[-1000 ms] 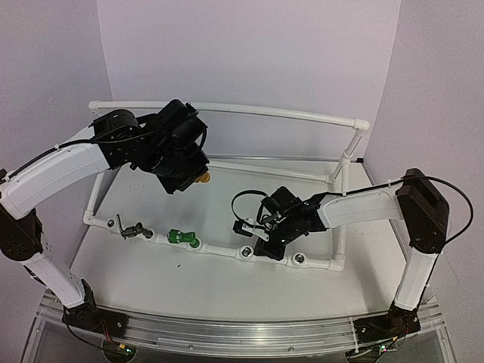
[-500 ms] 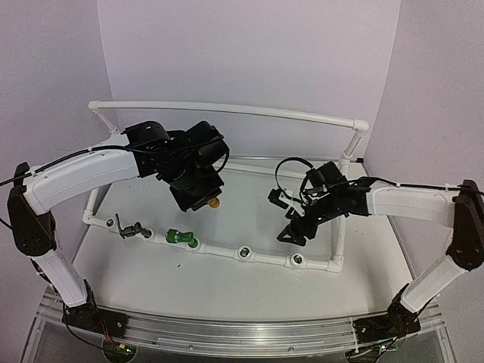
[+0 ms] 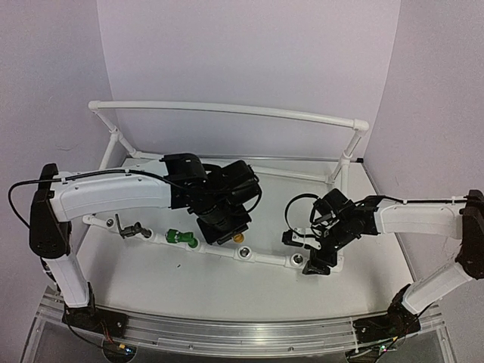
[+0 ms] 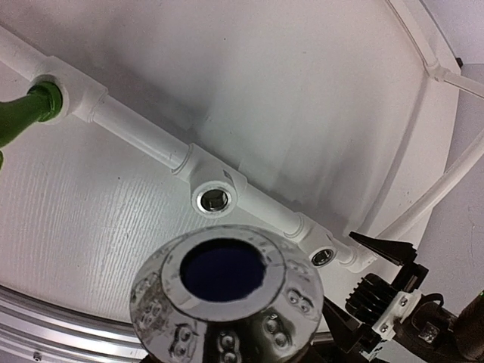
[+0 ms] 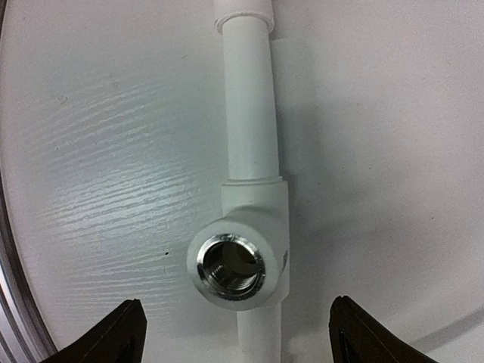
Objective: Install the water faucets
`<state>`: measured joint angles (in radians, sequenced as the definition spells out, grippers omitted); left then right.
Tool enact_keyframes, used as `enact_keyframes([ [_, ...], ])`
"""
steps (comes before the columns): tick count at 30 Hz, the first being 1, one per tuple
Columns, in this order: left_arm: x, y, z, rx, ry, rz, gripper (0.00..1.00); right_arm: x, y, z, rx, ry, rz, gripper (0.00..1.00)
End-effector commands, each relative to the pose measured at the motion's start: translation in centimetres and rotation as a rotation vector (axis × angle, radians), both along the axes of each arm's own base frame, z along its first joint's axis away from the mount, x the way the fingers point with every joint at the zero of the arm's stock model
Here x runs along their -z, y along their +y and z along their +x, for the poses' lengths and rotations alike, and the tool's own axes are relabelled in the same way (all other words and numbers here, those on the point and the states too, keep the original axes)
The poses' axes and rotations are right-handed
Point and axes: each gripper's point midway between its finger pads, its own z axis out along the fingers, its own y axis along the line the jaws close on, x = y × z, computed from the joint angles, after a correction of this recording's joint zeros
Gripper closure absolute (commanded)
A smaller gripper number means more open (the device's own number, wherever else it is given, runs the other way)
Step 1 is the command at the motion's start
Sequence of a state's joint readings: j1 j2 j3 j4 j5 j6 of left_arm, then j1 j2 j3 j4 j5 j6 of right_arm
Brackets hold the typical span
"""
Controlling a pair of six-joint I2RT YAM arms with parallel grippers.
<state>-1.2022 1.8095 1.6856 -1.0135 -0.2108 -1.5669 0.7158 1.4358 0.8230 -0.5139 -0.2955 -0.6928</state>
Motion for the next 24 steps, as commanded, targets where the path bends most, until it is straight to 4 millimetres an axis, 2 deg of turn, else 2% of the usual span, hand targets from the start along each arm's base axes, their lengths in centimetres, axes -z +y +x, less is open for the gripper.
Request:
enact_keyframes([
  [1, -0.3, -2.7, 0.1, -0.031, -0.015, -0.091, 1.0, -0.2, -0.8, -0.3, -0.056, -0.052, -0.022, 0.13],
  [6, 0.7, -3.9, 0.1, -0.027, -0.014, -0.095, 1.0, 0.9, -1.3, 1.3, -0.031, -0.137, -0.059, 0.15],
  [12, 1.5, -4.4, 0.2, -0.034, -0.019, -0.1, 1.0, 2.9, -2.3, 1.2, -0.041, -0.158, -0.092, 0.23],
  [15, 1.9, -4.3, 0.1, -0.036, -0.015, -0.079, 1.0, 3.4, -2.7, 1.7, -0.03, -0.188, -0.096, 0.3],
  [19, 2.7, -3.7, 0.1, -0.061, -0.005, -0.05, 1.0, 3.4, -2.0, 2.0, -0.012, -0.18, -0.06, 0.42],
  [24, 3.7, -2.6, 0.1, -0.098, 0.005, 0.003, 1.0, 3.0, -0.7, 2.3, 0.005, -0.155, -0.007, 0.65],
])
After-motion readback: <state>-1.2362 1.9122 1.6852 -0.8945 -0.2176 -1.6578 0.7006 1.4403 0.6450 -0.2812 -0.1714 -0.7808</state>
